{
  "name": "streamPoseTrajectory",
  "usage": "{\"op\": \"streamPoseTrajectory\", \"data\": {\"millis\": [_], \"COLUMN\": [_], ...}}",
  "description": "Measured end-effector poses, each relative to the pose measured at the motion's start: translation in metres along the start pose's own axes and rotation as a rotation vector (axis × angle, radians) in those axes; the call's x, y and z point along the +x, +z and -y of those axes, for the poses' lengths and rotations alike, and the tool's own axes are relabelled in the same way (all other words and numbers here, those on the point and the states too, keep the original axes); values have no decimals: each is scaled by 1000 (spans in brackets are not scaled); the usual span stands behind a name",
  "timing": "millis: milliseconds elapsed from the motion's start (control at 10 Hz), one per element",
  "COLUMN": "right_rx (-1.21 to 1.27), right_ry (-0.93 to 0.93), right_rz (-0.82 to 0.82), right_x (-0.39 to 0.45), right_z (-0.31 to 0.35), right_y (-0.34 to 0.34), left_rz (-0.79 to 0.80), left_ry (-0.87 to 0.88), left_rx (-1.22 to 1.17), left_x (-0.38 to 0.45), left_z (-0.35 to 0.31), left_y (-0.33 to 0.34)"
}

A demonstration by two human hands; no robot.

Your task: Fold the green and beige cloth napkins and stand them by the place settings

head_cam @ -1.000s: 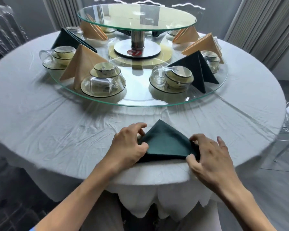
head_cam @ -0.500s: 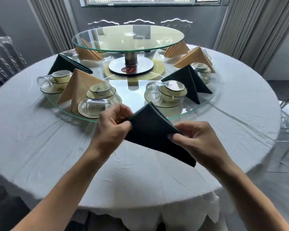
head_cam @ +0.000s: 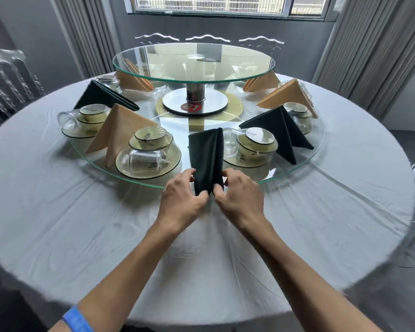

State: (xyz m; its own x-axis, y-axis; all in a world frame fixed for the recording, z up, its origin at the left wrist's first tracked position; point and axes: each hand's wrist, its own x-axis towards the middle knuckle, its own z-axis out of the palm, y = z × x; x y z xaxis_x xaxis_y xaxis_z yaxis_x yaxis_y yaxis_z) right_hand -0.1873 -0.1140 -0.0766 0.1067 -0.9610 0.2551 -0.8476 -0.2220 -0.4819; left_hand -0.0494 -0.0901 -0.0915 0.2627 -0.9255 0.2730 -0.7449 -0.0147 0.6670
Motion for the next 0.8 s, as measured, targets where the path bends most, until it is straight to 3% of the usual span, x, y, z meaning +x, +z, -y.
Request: {"op": "streamPoseTrajectory", "data": {"millis": [300,500,800], "right_rx": [-32,-171,-160], "right_ry": [-161,71,63], "right_rz": [-203,-25,-81], "right_x": [13,14,17], "right_z": [22,14,12], "right_y": [3,8,19], "left_rz": [-4,-91,-182], "left_ry": [-6,65,81], "left_rx": [-5,113,169], "left_x": [29,28,34], "left_z": [-14,2,15], "left_y": [2,4,5]}}
